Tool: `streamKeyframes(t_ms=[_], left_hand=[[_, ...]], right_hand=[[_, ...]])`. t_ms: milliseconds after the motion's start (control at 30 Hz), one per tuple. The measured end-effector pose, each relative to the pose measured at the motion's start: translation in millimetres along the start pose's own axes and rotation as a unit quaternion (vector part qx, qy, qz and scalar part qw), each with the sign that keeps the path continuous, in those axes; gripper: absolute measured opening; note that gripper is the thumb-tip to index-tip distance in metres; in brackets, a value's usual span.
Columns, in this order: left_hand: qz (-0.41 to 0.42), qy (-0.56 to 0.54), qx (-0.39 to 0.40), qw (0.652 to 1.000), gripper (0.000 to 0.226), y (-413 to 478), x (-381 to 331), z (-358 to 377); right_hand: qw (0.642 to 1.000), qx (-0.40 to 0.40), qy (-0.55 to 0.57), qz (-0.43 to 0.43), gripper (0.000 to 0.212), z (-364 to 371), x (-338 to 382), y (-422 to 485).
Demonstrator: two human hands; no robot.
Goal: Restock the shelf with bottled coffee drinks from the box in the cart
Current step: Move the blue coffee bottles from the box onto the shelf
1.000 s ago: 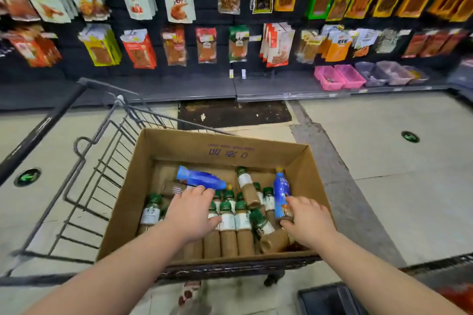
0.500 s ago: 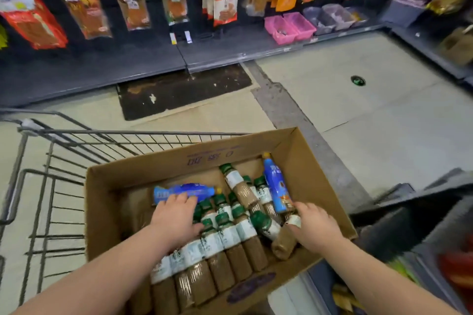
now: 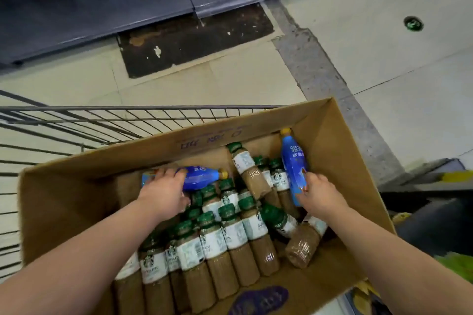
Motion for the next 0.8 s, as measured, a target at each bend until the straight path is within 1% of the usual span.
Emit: streamKeyframes(t_ms=[167, 333, 400, 500, 600, 667, 800], left_hand=[[-0.007, 0.009, 0.004, 1.0, 0.078, 36, -9, 10], [-0.031, -0.019, 0.047, 0.998, 0.083, 66, -11, 18], [-0.047, -0.031, 0.056, 0.997, 0.084, 73, -6, 18], [-0.037, 0.001, 0.061, 0.997, 0.08, 79, -7, 16], [-0.019, 0.041, 0.086, 0.995, 0.079, 81, -13, 17], [-0.022, 0.052, 0.095, 0.994, 0.078, 82, -13, 20], [-0.027, 0.088, 0.073, 0.993, 0.074, 86, -12, 22]], right_hand=[[0.998, 0.009, 0.058, 0.01, 0.061, 13, -5, 41], [0.987, -0.032, 0.158, 0.026, 0.076, 22, -8, 65], [0.979, -0.039, 0.192, 0.049, 0.077, 24, -8, 72], [0.967, -0.049, 0.236, 0.083, 0.07, 26, -9, 82], [0.966, -0.041, 0.231, 0.108, 0.068, 28, -11, 87], [0.964, -0.031, 0.234, 0.124, 0.069, 29, -12, 88], [0.947, -0.03, 0.278, 0.157, 0.07, 32, -16, 86]])
Point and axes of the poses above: each hand's wrist, its own y-axis towards the middle knuckle, its own z-axis out of the palm, x = y × z, the point moved 5 cm from there along y, towards the middle knuckle, and after that the axes turned 6 degrees about y, right-handed, at the moved point
